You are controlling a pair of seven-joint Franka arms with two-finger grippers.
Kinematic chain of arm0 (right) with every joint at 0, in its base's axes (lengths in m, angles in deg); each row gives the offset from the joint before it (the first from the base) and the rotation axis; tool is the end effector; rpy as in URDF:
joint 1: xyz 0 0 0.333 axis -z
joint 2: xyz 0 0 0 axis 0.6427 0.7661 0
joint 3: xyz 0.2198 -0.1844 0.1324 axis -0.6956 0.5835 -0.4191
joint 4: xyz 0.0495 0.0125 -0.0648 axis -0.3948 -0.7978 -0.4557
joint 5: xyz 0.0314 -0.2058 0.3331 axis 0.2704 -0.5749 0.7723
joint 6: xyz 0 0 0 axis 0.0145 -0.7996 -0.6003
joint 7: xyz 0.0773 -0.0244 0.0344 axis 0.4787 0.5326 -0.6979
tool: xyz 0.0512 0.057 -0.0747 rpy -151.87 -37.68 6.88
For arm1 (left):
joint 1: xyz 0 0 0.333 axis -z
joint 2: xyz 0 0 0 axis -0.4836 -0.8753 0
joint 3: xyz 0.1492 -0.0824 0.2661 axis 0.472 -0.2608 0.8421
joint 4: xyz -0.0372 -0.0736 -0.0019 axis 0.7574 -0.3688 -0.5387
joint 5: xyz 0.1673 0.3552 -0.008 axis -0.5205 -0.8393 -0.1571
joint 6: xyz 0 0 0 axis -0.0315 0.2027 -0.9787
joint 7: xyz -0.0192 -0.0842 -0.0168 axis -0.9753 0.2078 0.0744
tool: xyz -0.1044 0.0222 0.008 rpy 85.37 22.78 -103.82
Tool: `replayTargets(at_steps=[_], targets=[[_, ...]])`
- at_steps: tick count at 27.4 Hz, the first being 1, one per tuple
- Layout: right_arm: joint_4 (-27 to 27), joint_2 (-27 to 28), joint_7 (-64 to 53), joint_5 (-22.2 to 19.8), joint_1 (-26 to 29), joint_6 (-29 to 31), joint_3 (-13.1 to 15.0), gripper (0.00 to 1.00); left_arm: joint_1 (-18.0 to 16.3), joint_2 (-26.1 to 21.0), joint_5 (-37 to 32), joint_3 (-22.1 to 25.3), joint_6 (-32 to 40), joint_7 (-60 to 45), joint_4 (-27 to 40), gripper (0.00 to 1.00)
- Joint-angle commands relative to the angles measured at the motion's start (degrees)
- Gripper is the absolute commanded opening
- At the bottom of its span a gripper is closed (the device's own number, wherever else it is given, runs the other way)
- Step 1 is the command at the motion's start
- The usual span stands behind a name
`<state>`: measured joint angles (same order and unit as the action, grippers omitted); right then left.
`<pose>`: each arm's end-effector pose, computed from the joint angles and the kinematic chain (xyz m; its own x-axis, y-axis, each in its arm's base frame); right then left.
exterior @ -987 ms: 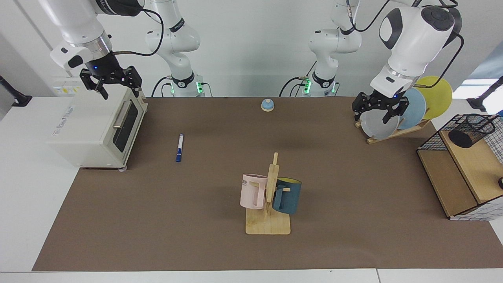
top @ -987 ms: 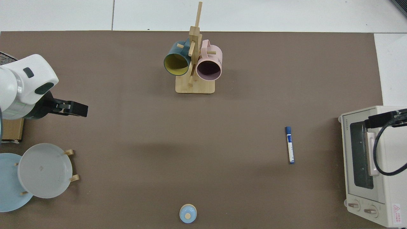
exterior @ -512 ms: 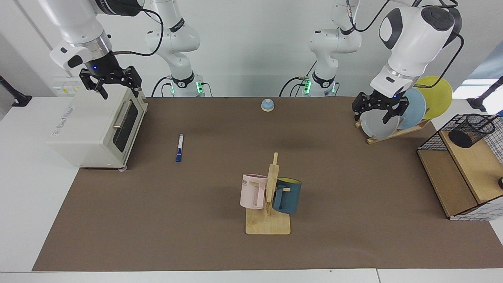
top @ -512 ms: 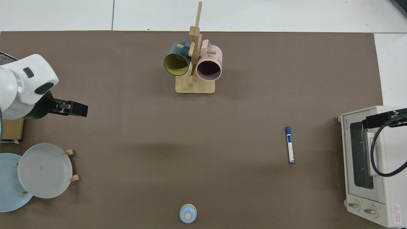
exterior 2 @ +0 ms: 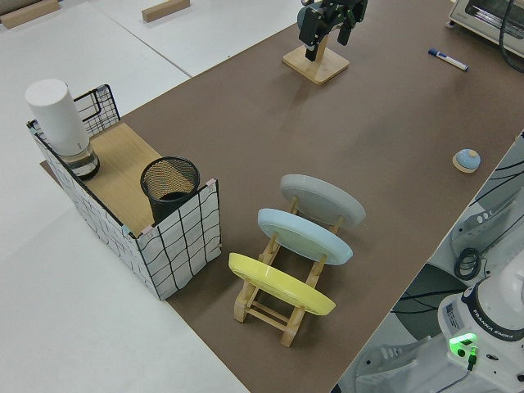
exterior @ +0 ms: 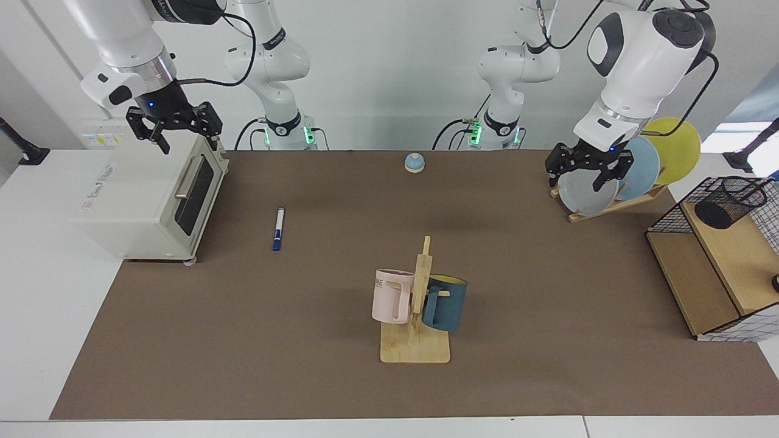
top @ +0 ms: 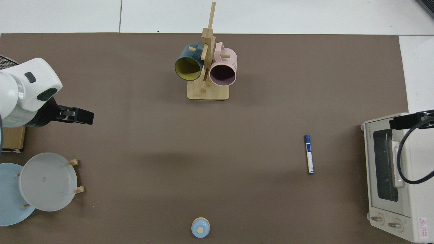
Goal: Put markers into pen holder
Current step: 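Reach the right gripper down and grasp the white marker, then lift the marker toward the middle while the left gripper reaches in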
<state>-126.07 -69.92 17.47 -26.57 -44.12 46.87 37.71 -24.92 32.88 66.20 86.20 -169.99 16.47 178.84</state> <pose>0.5297 -0.0378 0.6375 0.9962 0.0813 0.0297 0.0807 -0.9965 0.0197 0.5599 -0.0546 0.5740 0.9854 -0.1691 0.0196 -0.1696 -0.9852 0.0257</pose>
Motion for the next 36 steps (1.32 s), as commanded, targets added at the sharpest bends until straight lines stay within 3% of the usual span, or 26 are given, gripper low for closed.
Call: replayTargets(at_steps=[1,10,25,30,33,36], targets=[[-1.39,-0.22,0.35,-0.96,0.17,3.93,-0.56,1.0,0.22,1.25,0.0,0.34,-1.01,0.25,1.58,1.0],[-2.78,0.66,8.97,-1.05,-2.64,4.37,-1.09,1.0,0.22,1.25,0.08,0.34,-1.01,0.25,1.67,1.0],[-23.08,9.09,6.95,0.18,-6.42,29.23,-1.26,1.0,0.22,1.34,0.08,0.34,-0.83,0.34,1.85,1.0],[-28.27,10.67,6.15,0.27,-6.33,33.02,-1.26,1.0,0.22,1.34,0.08,0.34,-0.83,0.16,1.85,1.0],[-32.05,10.85,6.5,2.11,-6.34,38.99,-1.26,1.0,0.22,1.34,0.08,0.34,-0.83,0.16,1.93,1.0],[-33.64,12.08,6.86,3.43,-6.42,41.2,-1.26,1.0,0.22,1.42,0.08,0.34,-0.74,0.08,1.93,1.0]])
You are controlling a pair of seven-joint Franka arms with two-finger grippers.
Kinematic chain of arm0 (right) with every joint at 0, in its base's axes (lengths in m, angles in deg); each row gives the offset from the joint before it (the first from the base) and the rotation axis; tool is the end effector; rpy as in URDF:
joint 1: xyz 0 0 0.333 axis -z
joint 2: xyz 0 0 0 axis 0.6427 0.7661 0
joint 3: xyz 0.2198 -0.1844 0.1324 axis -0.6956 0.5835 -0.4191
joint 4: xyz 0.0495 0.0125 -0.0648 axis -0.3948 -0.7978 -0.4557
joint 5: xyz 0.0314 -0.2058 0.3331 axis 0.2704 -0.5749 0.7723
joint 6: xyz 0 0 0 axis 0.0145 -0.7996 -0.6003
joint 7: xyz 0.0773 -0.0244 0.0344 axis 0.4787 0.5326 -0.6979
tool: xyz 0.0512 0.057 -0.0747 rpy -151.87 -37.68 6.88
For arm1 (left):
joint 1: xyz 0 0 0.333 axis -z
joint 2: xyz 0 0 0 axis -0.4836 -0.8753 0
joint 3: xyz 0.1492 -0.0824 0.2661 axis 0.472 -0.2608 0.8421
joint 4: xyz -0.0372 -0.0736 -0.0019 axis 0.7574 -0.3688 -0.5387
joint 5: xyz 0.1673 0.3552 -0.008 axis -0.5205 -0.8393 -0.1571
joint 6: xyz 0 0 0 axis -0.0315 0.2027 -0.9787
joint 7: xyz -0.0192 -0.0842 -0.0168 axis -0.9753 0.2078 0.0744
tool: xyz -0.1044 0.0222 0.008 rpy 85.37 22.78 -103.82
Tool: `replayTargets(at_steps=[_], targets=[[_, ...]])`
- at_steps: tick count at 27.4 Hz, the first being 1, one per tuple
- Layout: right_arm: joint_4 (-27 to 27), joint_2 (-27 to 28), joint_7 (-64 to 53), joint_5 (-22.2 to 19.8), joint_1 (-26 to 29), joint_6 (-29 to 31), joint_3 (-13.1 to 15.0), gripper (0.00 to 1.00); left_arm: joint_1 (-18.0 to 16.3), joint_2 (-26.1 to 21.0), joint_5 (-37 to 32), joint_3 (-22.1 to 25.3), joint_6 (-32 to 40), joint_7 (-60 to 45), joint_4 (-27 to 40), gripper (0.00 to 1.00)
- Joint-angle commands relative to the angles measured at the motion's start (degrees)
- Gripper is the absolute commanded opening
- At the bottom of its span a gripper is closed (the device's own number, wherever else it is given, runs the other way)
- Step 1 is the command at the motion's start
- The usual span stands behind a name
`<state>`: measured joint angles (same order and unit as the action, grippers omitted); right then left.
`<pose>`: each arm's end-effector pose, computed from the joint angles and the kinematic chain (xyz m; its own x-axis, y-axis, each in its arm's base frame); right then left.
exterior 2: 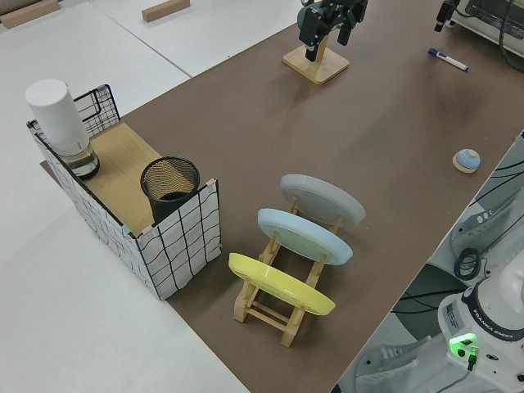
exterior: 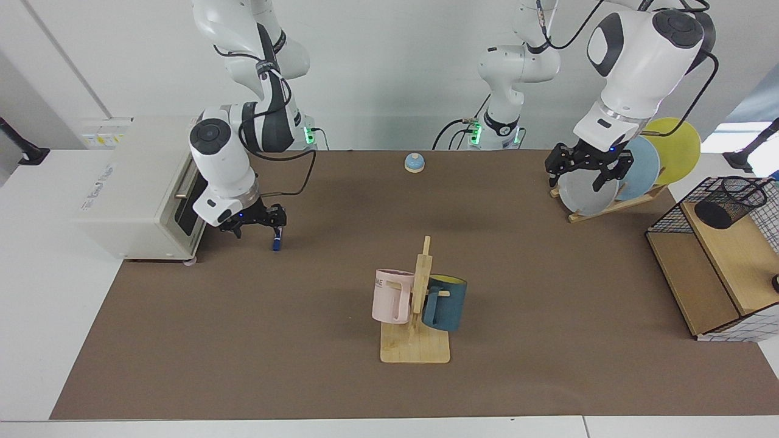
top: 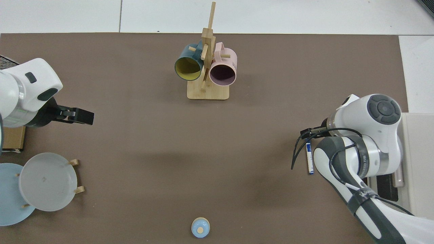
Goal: Put markers into pen holder
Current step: 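Lift the marker toward the middle while the left gripper reaches in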
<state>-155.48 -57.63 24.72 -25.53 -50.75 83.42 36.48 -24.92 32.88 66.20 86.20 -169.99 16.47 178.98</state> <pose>0.5477 0.0425 0.3343 0.9938 0.0961 -0.0566 0.0974 -0.9951 0.0198 0.5597 -0.0546 0.5728 0.9854 -0.1691 0.0171 -0.1695 -0.9852 0.0259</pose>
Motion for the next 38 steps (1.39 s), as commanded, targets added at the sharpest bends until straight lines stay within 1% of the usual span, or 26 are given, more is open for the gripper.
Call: replayTargets(at_steps=[1,4,9,10,12,13,16,18,19,20,21,22,34,36,38], targets=[[-4.23,0.32,-0.31,2.48,0.12,4.82,-0.03,1.0,0.22,1.43,0.08,0.34,-0.74,0.08,1.8,1.0],[-4.4,1.64,0.12,2.48,-0.66,5.61,-0.03,1.0,0.22,1.43,0.08,0.34,-0.83,0.08,1.8,1.0],[-5.11,1.64,1.8,2.83,-0.76,5.7,0.06,0.99,0.22,1.43,0.08,0.26,-0.74,-0.19,1.8,1.0],[-5.11,1.55,1.97,2.83,-0.84,5.53,-0.03,0.97,0.22,1.43,0.08,0.34,-0.74,-0.1,1.88,1.0],[-5.2,1.46,2.32,2.83,-0.84,5.35,0.06,0.89,0.22,1.43,0.08,0.34,-0.74,-0.19,1.88,1.0],[-5.2,1.55,2.24,2.83,-0.84,5.43,0.06,0.81,0.22,1.43,0.08,0.26,-0.74,-0.01,1.88,1.0],[-5.11,1.64,2.15,2.83,-0.49,5.52,-0.03,0.49,0.22,1.42,0.26,0.25,-0.74,0.51,1.88,1.0],[-5.11,1.64,2.24,2.83,-0.49,5.52,-0.03,0.29,0.3,1.34,0.35,0.17,-0.74,0.86,1.97,1.0],[-5.11,1.64,2.15,2.83,-0.49,5.44,-0.03,0.2,0.3,1.42,0.35,0.17,-0.74,1.21,1.97,1.0],[-5.11,1.64,2.06,2.83,-0.49,5.52,0.06,0.14,0.3,1.34,0.35,0.17,-0.74,2.0,1.97,1.0],[-5.11,1.64,2.15,2.83,-0.49,5.44,-0.03,0.05,0.3,1.34,0.35,0.17,-0.74,3.14,1.97,1.0],[-5.11,1.64,2.24,2.83,-0.49,5.44,-0.03,0.0,0.3,1.34,0.35,0.17,-0.74,4.8,1.89,1.0],[-4.06,1.38,4.16,2.83,-0.93,4.74,0.06,0.0,1.18,1.51,0.35,0.17,0.05,30.2,1.97,1.0],[-2.39,0.94,6.09,2.92,-0.58,2.9,0.06,0.0,1.62,1.51,0.35,0.17,0.05,34.86,1.97,1.0],[1.29,0.85,9.34,3.79,-0.06,-2.09,0.06,0.0,1.8,1.51,0.35,0.08,0.05,39.25,1.97,1.0]])
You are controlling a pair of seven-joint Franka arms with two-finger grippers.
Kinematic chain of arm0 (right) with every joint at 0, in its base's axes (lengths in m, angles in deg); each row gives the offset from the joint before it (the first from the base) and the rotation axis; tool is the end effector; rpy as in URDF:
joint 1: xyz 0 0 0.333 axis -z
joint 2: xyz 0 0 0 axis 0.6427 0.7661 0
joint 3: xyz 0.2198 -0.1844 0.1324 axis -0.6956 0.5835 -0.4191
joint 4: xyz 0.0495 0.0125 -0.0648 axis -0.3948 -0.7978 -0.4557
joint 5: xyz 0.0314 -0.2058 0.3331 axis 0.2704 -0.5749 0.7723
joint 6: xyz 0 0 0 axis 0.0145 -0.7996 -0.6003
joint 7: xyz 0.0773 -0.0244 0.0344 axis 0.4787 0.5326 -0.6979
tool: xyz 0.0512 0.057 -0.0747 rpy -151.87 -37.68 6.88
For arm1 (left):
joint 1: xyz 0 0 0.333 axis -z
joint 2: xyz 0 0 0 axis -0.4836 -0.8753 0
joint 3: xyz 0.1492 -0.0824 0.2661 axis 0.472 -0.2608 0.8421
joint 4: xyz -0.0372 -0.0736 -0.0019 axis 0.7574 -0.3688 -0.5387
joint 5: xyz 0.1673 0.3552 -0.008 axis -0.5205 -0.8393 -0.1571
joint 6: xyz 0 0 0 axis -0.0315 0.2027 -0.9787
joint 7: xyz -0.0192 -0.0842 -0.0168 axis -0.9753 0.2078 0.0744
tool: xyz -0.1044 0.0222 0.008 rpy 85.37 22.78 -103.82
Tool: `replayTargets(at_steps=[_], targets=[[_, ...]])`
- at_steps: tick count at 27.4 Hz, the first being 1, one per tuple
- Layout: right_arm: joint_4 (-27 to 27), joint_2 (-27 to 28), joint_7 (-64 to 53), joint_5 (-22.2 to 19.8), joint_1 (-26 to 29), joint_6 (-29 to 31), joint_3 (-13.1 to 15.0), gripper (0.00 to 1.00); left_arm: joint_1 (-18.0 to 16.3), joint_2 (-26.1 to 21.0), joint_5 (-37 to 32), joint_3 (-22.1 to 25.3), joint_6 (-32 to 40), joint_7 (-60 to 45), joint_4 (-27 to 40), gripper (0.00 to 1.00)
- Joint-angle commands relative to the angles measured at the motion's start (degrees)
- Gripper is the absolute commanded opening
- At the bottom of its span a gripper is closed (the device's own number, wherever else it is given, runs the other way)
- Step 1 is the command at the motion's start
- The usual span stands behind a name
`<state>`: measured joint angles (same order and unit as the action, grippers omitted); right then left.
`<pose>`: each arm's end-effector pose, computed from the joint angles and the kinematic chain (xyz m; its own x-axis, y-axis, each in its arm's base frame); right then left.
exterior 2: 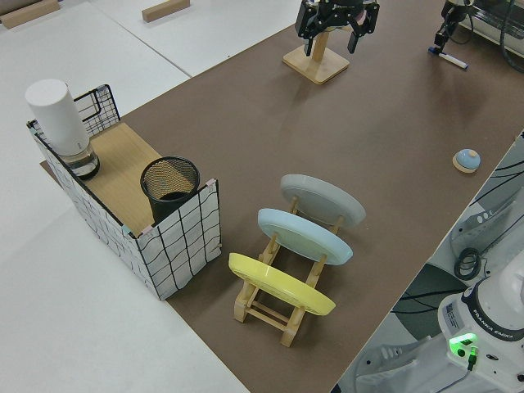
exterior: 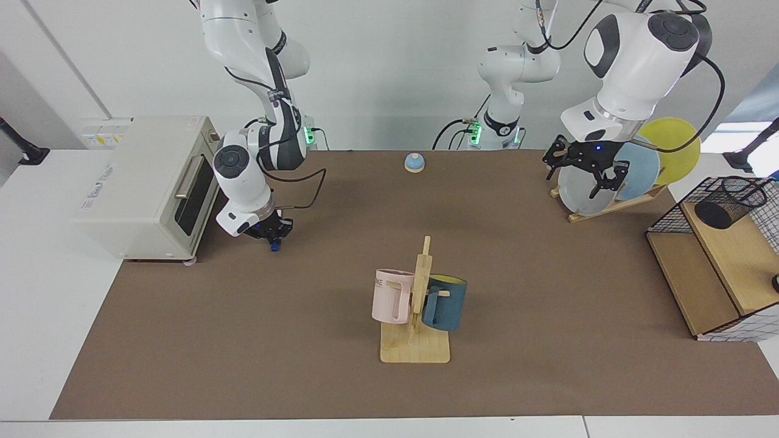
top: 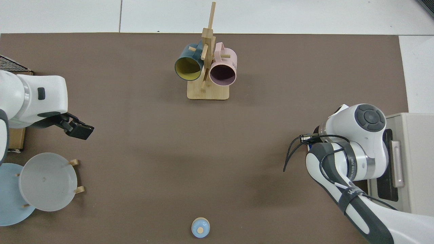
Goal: Put markers into pen holder
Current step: 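Lift the marker toward the middle while the left gripper reaches in, then hold the marker with the right gripper while the left gripper grasps it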
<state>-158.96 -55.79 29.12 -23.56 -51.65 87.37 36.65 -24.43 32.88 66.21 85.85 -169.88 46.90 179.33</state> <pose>0.5351 0.0488 0.2973 0.9968 0.0095 -0.0794 0.0100 -0.9999 0.0052 0.5582 -0.0628 0.5697 0.7545 -0.6560 0.0214 -0.6563 -0.7543 0.0184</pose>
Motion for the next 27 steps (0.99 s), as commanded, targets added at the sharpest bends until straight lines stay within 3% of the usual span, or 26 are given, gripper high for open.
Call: replayTargets(at_steps=[1,4,9,12,20,24,27], targets=[[6.96,-0.91,6.61,2.44,1.11,-9.03,-0.11,0.0,1.57,1.51,0.34,0.52,0.02,9.97,1.62,1.0],[12.68,-1.0,13.02,4.72,1.55,-15.98,0.06,0.0,2.01,1.6,0.34,0.43,0.11,12.61,1.89,1.0],[19.28,-1.09,29.61,7.89,0.67,-22.59,-0.11,0.0,2.71,1.69,0.34,0.16,0.11,24.37,2.06,1.0],[20.95,-1.26,41.13,10.7,-0.99,-23.03,-0.29,0.0,3.76,1.86,0.17,-0.71,0.2,32.11,2.5,1.0],[23.94,-1.53,63.91,17.47,-8.29,-22.86,-0.29,0.0,3.94,1.69,-0.36,-3.44,0.02,36.52,1.98,1.0],[24.03,-3.02,67.79,19.32,-10.31,-22.86,-0.29,0.0,3.94,1.69,0.52,-4.49,2.3,35.04,1.19,1.0],[24.03,-3.64,71.56,20.99,-11.63,-22.77,-0.29,0.0,4.21,2.13,0.43,-8.0,7.13,27.51,-1.27,1.0]])
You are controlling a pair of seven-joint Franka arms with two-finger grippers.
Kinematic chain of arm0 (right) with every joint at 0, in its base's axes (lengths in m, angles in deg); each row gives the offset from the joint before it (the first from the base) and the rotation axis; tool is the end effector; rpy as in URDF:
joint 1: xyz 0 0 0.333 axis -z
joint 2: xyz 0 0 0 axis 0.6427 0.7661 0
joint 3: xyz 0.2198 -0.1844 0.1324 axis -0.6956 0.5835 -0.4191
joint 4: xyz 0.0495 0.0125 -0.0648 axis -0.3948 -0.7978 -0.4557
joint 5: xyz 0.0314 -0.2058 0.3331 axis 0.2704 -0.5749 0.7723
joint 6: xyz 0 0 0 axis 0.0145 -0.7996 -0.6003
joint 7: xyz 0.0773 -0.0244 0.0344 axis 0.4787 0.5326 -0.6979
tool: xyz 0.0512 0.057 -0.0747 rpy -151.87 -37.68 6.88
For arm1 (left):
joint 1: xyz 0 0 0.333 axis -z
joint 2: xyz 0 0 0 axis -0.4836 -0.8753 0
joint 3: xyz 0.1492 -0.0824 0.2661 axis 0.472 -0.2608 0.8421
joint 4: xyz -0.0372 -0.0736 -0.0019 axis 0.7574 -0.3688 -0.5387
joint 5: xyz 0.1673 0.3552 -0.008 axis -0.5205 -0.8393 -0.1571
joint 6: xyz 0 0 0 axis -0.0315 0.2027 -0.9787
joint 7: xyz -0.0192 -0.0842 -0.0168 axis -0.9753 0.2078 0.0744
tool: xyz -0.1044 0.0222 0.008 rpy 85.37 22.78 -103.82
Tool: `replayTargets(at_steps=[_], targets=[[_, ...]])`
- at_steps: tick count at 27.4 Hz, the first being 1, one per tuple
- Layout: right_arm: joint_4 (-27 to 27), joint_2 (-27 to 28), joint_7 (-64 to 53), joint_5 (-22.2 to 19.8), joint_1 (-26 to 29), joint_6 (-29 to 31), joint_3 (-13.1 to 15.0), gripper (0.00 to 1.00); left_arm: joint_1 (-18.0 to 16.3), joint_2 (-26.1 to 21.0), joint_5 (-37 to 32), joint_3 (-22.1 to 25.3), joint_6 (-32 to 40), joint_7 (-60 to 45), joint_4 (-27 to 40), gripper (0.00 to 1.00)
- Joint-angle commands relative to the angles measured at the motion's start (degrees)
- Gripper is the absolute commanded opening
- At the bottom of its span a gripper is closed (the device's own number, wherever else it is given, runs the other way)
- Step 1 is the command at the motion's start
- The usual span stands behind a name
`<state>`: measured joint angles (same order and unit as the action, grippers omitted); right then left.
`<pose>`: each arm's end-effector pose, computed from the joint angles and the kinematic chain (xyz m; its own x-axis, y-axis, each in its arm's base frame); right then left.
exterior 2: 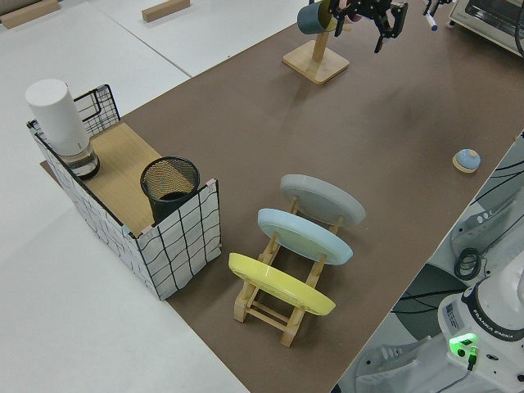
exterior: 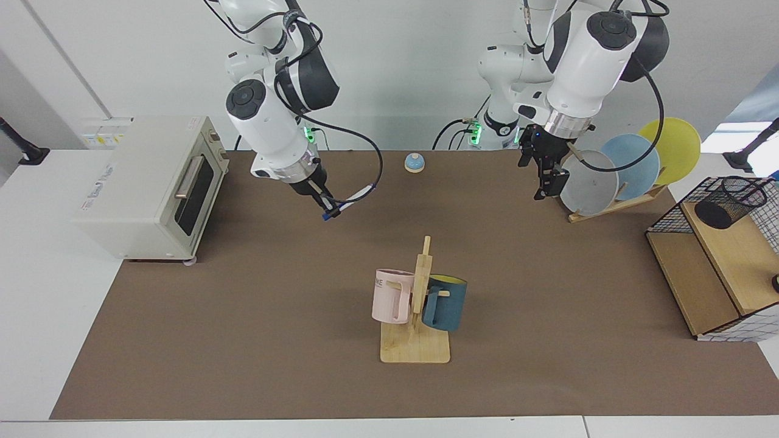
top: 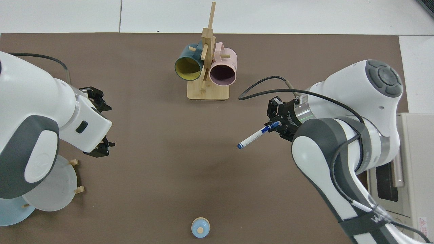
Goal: Put markers into pen holder
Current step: 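Hold the marker with the right gripper while the left gripper grasps it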
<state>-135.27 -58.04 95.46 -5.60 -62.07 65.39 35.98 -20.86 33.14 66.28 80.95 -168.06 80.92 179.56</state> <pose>0.5671 0.1921 0.4758 0.4831 -0.8255 -0.2919 -0.8722 -0.4831 -0.0772 0.5381 -0.1435 0.5675 0.1131 -0.9934 0.0172 -0.9931 -0.1125 0.0327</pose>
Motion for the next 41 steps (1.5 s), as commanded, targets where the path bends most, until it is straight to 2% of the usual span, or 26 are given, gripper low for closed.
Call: replayTargets(at_steps=[1,7,12,20,29,36,41], targets=[[0.34,-1.47,6.72,3.2,-1.73,-0.7,0.29,0.0,0.64,2.13,0.18,-4.24,6.28,-9.25,-1.86,1.0],[0.43,-1.47,17.53,2.85,-7.36,0.36,0.29,0.0,0.73,3.01,-0.17,-7.59,5.41,-16.3,-0.54,1.0],[0.35,-2.52,21.06,2.59,-10.43,0.45,0.29,0.0,1.25,2.22,2.02,-8.47,-1.17,-16.74,1.82,1.0],[0.26,-7.71,20.45,3.03,-10.09,-2.45,0.99,0.0,1.87,5.2,10.63,-9.09,-5.57,-16.4,8.59,1.0],[0.17,-7.98,20.45,3.11,-10.17,-2.28,1.0,0.0,2.49,10.39,21.88,-10.41,-10.06,-16.39,15.81,1.0],[-0.18,-8.06,20.63,4.87,-10.53,-1.14,1.0,0.0,2.58,11.01,22.24,-11.81,-10.06,-17.62,14.93,1.0],[-0.45,-8.06,20.98,4.87,-10.79,-0.17,0.56,0.0,2.66,11.1,22.33,-14.45,-13.66,-20.34,14.93,0.99]])
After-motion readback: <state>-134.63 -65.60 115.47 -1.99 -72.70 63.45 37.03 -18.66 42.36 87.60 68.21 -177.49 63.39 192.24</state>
